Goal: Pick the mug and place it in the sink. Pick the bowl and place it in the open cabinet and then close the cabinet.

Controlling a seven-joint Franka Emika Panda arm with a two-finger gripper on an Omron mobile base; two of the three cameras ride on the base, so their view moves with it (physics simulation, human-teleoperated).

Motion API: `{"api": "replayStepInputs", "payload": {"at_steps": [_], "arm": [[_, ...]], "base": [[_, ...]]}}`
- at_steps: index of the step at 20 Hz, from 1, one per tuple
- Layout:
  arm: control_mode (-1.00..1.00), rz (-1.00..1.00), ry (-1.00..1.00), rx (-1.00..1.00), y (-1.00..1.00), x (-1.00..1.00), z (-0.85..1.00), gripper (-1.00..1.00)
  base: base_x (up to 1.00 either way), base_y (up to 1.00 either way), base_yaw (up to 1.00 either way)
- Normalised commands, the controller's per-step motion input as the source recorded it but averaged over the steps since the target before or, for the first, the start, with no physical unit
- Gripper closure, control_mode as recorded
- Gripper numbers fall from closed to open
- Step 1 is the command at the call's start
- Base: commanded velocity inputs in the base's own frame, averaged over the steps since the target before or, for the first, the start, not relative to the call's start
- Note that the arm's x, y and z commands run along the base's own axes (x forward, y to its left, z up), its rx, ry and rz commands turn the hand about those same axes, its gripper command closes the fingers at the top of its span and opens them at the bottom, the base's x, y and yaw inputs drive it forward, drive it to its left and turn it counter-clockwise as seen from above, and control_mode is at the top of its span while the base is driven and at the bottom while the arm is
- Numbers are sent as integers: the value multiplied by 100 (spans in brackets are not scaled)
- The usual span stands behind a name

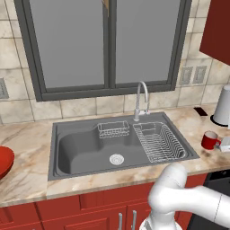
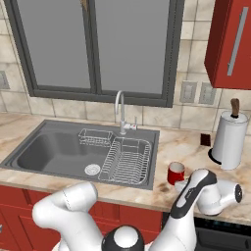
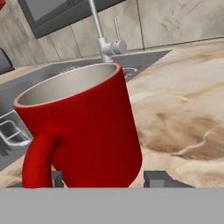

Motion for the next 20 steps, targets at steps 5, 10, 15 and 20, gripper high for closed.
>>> {"api": "replayStepInputs", "payload": {"at_steps": [5, 10, 15, 20], "arm": [[-100, 0, 0, 1, 0, 0, -23, 100], [-100, 0, 2, 1, 0, -7, 15, 100], [-100, 0, 11, 0, 41, -5, 68, 100], [-100, 0, 2, 0, 72, -6, 40, 100]], "base": [[0, 0, 0], [0, 0, 0], [0, 0, 0], [0, 0, 0]]}}
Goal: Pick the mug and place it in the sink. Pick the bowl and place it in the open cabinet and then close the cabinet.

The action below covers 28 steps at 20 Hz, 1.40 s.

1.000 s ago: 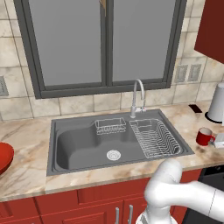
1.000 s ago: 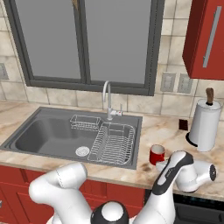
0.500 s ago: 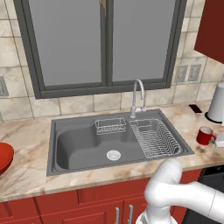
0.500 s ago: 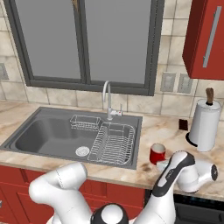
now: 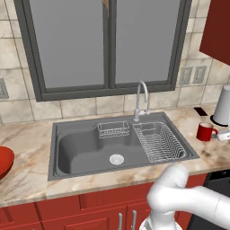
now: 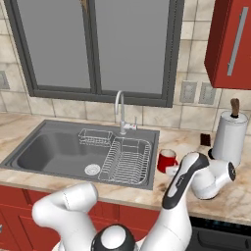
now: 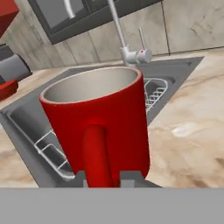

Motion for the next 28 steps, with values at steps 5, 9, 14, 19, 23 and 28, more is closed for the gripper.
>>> {"api": "replayStepInputs", "payload": {"at_steps": [5, 9, 14, 19, 23, 28], "arm": [[-100, 0, 0, 0, 76, -15, 3, 100], [-100, 0, 0, 0, 88, -1, 9, 100], [-100, 0, 0, 0, 98, 2, 11, 100], [-100, 0, 0, -1, 82, 15, 29, 100], [-100, 0, 8, -1, 38, 40, 64, 100], [-100, 0, 11, 0, 23, 42, 31, 100]], "base": [[0, 0, 0], [0, 0, 0], [0, 0, 0], [0, 0, 0], [0, 0, 0], [0, 0, 0]]}}
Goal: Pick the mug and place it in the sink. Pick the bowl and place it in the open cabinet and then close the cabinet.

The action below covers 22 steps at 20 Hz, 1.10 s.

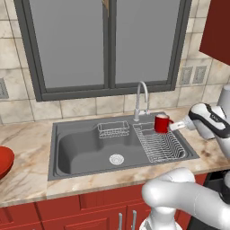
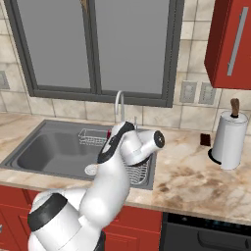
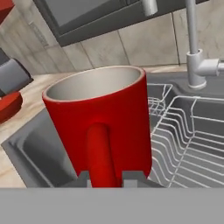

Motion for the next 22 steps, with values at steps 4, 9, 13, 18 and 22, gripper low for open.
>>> {"api": "replayStepInputs", "payload": {"at_steps": [4, 9, 13, 18, 22], "arm": [[-100, 2, 15, 0, 36, 41, 12, 100], [-100, 6, 12, 0, 38, 26, 7, 100], [-100, 13, -2, 0, 28, 3, 0, 100], [-100, 12, -7, 1, 35, 0, 0, 100], [-100, 7, -7, 7, 35, 0, 0, 100]], "base": [[0, 0, 0], [0, 0, 0], [0, 0, 0], [0, 0, 0], [0, 0, 0]]}}
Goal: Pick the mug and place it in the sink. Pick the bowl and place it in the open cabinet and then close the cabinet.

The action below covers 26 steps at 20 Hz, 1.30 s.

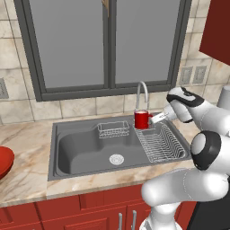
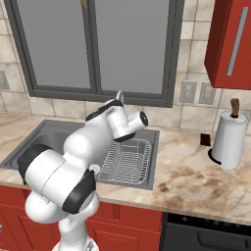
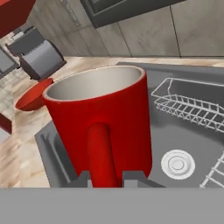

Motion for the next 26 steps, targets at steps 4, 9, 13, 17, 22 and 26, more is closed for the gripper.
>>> {"api": "replayStepInputs", "payload": {"at_steps": [4, 9, 13, 17, 22, 26], "arm": [[-100, 2, -7, 9, 40, 0, 0, 100], [-100, 1, -9, 3, 41, 0, 0, 100], [-100, 0, -16, -3, 42, -1, 0, 100], [-100, 0, -17, -6, 42, -4, 0, 100], [-100, 0, -17, -6, 41, -3, 0, 100], [-100, 0, -13, -5, 41, 0, 0, 100]], "base": [[0, 0, 0], [0, 0, 0], [0, 0, 0], [0, 0, 0], [0, 0, 0], [0, 0, 0]]}}
